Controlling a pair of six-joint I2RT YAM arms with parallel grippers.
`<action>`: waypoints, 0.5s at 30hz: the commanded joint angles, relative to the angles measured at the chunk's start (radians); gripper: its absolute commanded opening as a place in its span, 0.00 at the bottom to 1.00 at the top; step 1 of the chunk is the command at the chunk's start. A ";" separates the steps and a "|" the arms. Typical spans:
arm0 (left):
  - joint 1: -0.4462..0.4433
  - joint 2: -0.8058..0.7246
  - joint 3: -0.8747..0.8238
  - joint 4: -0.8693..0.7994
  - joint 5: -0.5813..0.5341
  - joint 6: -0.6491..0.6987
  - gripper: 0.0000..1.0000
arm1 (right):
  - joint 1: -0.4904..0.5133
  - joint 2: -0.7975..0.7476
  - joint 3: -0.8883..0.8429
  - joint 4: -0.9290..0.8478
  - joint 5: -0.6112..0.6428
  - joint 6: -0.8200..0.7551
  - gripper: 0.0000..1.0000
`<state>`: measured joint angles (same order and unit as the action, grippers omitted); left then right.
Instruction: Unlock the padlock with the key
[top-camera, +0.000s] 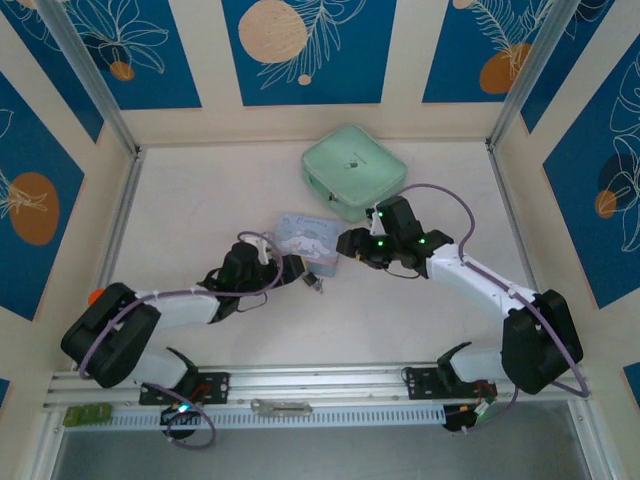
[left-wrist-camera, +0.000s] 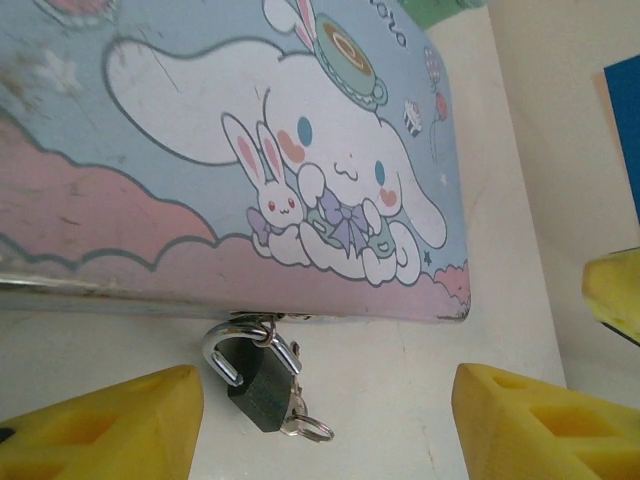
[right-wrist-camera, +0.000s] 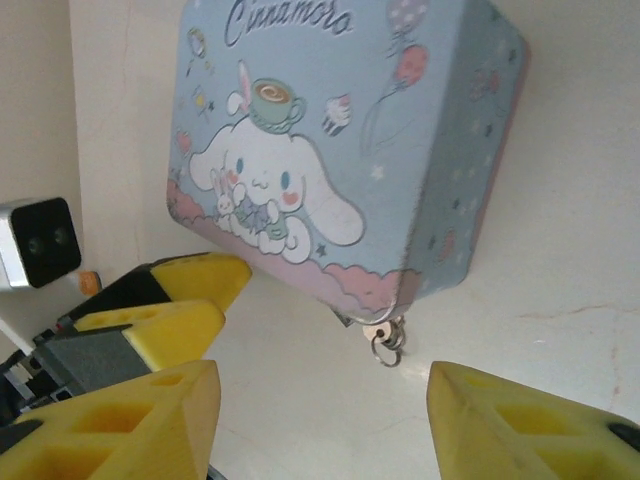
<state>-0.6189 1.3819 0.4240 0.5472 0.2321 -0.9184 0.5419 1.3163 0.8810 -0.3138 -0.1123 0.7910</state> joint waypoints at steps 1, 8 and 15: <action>0.032 -0.065 -0.035 -0.065 -0.068 -0.005 0.68 | 0.078 -0.013 0.060 -0.059 0.067 -0.131 0.55; 0.147 -0.217 -0.013 -0.275 -0.143 -0.009 0.76 | 0.298 0.145 0.218 -0.247 0.284 -0.306 0.55; 0.252 -0.260 -0.012 -0.284 -0.160 -0.036 0.79 | 0.445 0.397 0.408 -0.418 0.546 -0.377 0.56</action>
<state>-0.3973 1.1328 0.3958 0.2935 0.0959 -0.9390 0.9653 1.6482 1.2369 -0.5991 0.2783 0.4725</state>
